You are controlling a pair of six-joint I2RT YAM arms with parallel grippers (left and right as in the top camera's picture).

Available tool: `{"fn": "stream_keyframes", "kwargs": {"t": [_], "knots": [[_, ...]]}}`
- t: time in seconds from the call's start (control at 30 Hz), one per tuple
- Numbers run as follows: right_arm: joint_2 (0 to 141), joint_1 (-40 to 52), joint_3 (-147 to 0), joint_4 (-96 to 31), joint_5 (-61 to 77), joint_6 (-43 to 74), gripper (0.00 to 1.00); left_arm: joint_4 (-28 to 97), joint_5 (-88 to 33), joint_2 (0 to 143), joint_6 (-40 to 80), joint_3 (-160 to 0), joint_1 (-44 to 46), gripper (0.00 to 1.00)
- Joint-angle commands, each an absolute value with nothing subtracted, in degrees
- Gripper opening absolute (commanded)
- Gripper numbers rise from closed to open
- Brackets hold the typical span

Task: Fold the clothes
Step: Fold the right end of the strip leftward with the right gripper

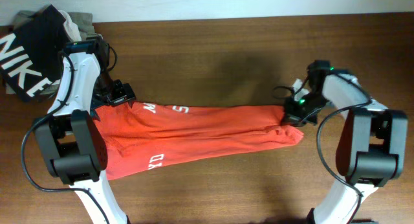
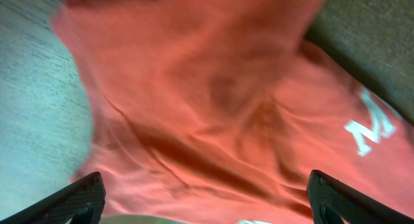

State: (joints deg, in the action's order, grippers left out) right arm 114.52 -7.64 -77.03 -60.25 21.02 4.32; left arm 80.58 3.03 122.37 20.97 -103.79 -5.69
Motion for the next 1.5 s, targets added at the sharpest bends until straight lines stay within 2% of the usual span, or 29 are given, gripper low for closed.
{"fn": "stream_keyframes", "kwargs": {"t": [0.0, 0.07, 0.17, 0.3, 0.4, 0.57, 0.63, 0.7, 0.73, 0.77, 0.8, 0.87, 0.97, 1.0, 1.03, 1.07, 1.1, 1.23, 1.27, 1.3, 1.43, 1.47], "knots": [[109.5, -11.7, -84.5, -65.9, 17.3, 5.0, 0.04, 80.4, 2.8, 121.4, 20.9, -104.0, -5.9, 0.99], [106.1, -9.1, -85.5, -66.9, 17.4, 8.3, 0.04, 80.4, 2.8, 121.4, 20.9, -104.0, -5.9, 0.99], [105.8, 0.0, -85.5, -66.2, 17.6, 13.1, 0.04, 80.0, 2.8, 121.4, 20.9, -104.0, -5.9, 0.99], [105.8, 15.5, -85.5, -57.3, 20.4, 22.2, 0.04, 80.0, 2.8, 121.4, 20.9, -104.0, -5.9, 0.99], [106.5, 25.1, -85.5, -50.6, 22.3, 24.6, 0.04, 80.0, 2.8, 121.4, 20.9, -104.0, -5.9, 0.99], [111.6, 31.5, -85.4, -46.0, 21.9, 27.6, 0.05, 80.0, 2.8, 121.4, 20.9, -104.0, -5.9, 0.99], [112.0, 33.0, -85.4, -45.8, 21.9, 28.0, 0.16, 80.0, 2.8, 121.4, 20.9, -104.0, -5.9, 0.99], [112.0, 34.3, -85.4, -45.8, 21.9, 27.9, 0.41, 80.0, 2.8, 121.4, 20.9, -104.0, -5.9, 0.99], [112.0, 35.0, -85.4, -45.8, 21.9, 27.9, 0.60, 80.0, 2.8, 121.4, 20.9, -104.0, -5.9, 0.99], [112.0, 35.2, -85.5, -45.8, 22.4, 27.2, 0.69, 80.1, 2.8, 121.4, 20.9, -104.0, -5.9, 0.99], [112.0, 34.7, -87.0, -46.7, 25.1, 24.5, 0.73, 80.2, 2.8, 121.4, 20.9, -104.0, -5.9, 0.99], [111.5, 32.3, -91.4, -52.9, 24.7, 21.8, 0.76, 80.4, 2.8, 121.4, 20.9, -104.0, -5.9, 0.99], [111.8, 29.3, -92.3, -59.5, 24.7, 17.2, 0.75, 80.6, 2.8, 121.4, 20.9, -104.0, -5.9, 0.99], [111.9, 29.9, -90.0, -58.6, 24.7, 15.4, 0.55, 80.6, 2.6, 121.4, 20.9, -104.0, -5.9, 0.99], [111.9, 30.8, -85.5, -53.8, 25.4, 15.4, 0.25, 80.6, 2.5, 121.4, 20.9, -104.0, -5.9, 0.99], [111.9, 31.2, -81.2, -48.7, 29.1, 15.7, 0.12, 80.7, 2.5, 121.4, 20.9, -104.0, -5.9, 0.99], [111.9, 31.2, -78.6, -45.6, 31.6, 15.9, 0.09, 80.7, 2.5, 121.4, 20.9, -104.0, -5.9, 0.99], [111.9, 31.1, -64.5, -31.4, 34.3, 20.1, 0.09, 80.7, 2.5, 121.4, 20.9, -104.0, -5.9, 0.99], [111.9, 31.1, -63.1, -31.7, 33.6, 21.7, 0.09, 80.7, 2.5, 121.4, 20.9, -104.0, -5.9, 0.99], [111.9, 31.1, -62.8, -32.7, 30.4, 25.3, 0.04, 81.6, 2.6, 121.4, 20.9, -104.0, -5.9, 0.99], [104.2, 28.0, -66.1, -43.2, 16.8, 27.5, 0.04, 82.1, 2.6, 121.4, 20.9, -104.0, -5.9, 0.99], [99.4, 25.3, -68.1, -46.4, 14.1, 27.1, 0.20, 81.7, 2.6, 121.4, 20.9, -104.0, -5.9, 0.99]]}}
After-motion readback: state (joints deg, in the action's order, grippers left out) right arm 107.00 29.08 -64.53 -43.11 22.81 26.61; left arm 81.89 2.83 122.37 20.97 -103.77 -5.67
